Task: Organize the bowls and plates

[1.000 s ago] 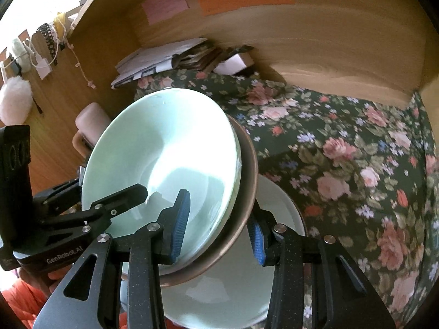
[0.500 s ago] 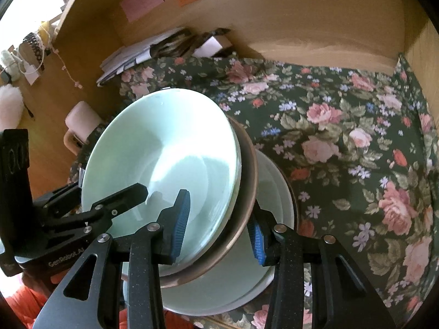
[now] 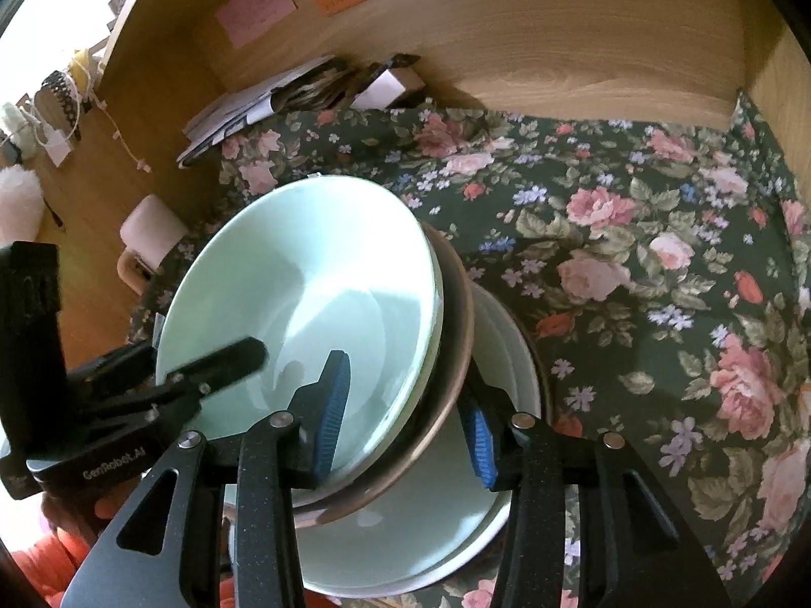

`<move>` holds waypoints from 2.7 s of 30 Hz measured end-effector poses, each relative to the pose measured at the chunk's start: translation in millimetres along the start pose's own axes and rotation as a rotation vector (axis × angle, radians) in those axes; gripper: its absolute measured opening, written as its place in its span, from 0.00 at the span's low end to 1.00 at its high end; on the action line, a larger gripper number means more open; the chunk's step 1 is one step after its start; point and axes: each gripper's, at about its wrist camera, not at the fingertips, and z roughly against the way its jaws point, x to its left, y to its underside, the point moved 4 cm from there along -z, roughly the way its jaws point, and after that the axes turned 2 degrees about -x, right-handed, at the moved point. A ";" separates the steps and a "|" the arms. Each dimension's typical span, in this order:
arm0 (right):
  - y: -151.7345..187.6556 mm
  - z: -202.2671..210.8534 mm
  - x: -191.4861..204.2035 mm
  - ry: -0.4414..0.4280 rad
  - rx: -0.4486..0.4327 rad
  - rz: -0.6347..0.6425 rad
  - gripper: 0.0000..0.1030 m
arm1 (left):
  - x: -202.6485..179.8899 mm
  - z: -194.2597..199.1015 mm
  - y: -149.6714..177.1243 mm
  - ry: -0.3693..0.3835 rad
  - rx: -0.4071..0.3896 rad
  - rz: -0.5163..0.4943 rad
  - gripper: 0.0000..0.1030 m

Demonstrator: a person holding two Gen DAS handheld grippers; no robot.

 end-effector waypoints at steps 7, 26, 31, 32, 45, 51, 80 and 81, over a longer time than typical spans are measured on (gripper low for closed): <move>-15.5 40.3 11.7 0.052 -0.150 0.055 0.49 | -6.3 40.5 -11.4 -0.095 -0.191 -0.090 0.48; -21.7 145.4 57.2 0.063 -0.542 0.173 0.81 | -21.3 143.4 -35.1 -0.041 -0.537 -0.090 0.91; -18.4 159.4 58.6 0.070 -0.587 0.179 0.96 | -28.1 161.1 -29.4 -0.049 -0.604 -0.115 0.96; -17.6 161.9 59.6 0.080 -0.600 0.183 0.99 | -29.3 163.4 -28.1 -0.053 -0.614 -0.118 0.97; -9.9 168.8 72.1 0.141 -0.638 0.230 1.00 | -29.6 178.7 -18.5 -0.052 -0.686 -0.101 1.00; -8.5 167.9 74.9 0.143 -0.637 0.235 1.00 | -29.7 181.0 -15.9 -0.043 -0.696 -0.096 1.00; -10.2 162.2 71.6 0.136 -0.632 0.228 1.00 | -28.7 173.3 -17.4 -0.044 -0.679 -0.091 1.00; -10.4 162.0 71.1 0.135 -0.632 0.228 1.00 | -28.8 173.0 -17.5 -0.043 -0.678 -0.091 1.00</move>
